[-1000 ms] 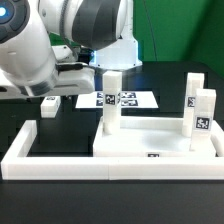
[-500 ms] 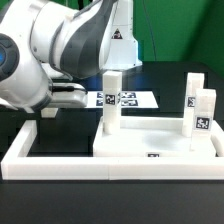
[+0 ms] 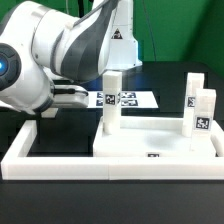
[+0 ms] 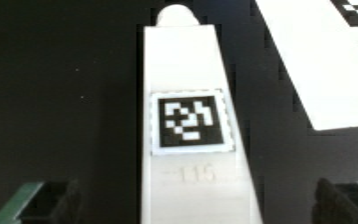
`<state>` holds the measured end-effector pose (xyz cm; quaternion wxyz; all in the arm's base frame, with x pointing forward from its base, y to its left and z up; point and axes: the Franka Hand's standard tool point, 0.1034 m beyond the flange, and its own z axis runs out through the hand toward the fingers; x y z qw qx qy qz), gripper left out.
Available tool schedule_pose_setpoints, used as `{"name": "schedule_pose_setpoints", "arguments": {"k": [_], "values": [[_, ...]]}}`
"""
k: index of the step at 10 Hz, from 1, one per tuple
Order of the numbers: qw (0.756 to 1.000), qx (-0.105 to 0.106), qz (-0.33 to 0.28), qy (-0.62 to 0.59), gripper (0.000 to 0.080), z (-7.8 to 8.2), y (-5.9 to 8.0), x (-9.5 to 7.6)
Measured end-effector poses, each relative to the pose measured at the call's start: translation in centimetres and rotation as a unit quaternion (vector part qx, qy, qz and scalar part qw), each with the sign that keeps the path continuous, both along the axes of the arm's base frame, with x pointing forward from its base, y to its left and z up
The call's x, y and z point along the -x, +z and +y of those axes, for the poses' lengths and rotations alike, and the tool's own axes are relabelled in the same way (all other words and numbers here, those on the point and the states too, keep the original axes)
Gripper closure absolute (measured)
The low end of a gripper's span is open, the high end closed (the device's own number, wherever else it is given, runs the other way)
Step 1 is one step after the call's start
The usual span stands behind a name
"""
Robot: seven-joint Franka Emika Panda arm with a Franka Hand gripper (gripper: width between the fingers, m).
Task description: Assemble desk
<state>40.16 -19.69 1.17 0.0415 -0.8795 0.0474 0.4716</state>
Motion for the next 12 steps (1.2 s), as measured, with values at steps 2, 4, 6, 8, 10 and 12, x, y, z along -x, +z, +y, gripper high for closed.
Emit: {"name": "schedule_pose_setpoints", "arguments": {"k": [2,4,6,8,10,12], "values": [[1.0,0.0,0.0,0.0,0.0176,-0.03,-0.02,0.0],[1.0,0.0,0.0,0.0,0.0517,-0.05,-0.01,0.0],[1.0,0.0,0.0,0.0,0.0512,-0.06,-0.02,0.01],[1.0,0.0,0.0,0.0,0.0512,-0.06,-0.02,0.01],[1.0,0.0,0.0,0.0,0.0512,-0.07,-0.02,0.01],[1.0,-0.002,0.0,0.001,0.0511,-0.13,0.3,-0.21]]}}
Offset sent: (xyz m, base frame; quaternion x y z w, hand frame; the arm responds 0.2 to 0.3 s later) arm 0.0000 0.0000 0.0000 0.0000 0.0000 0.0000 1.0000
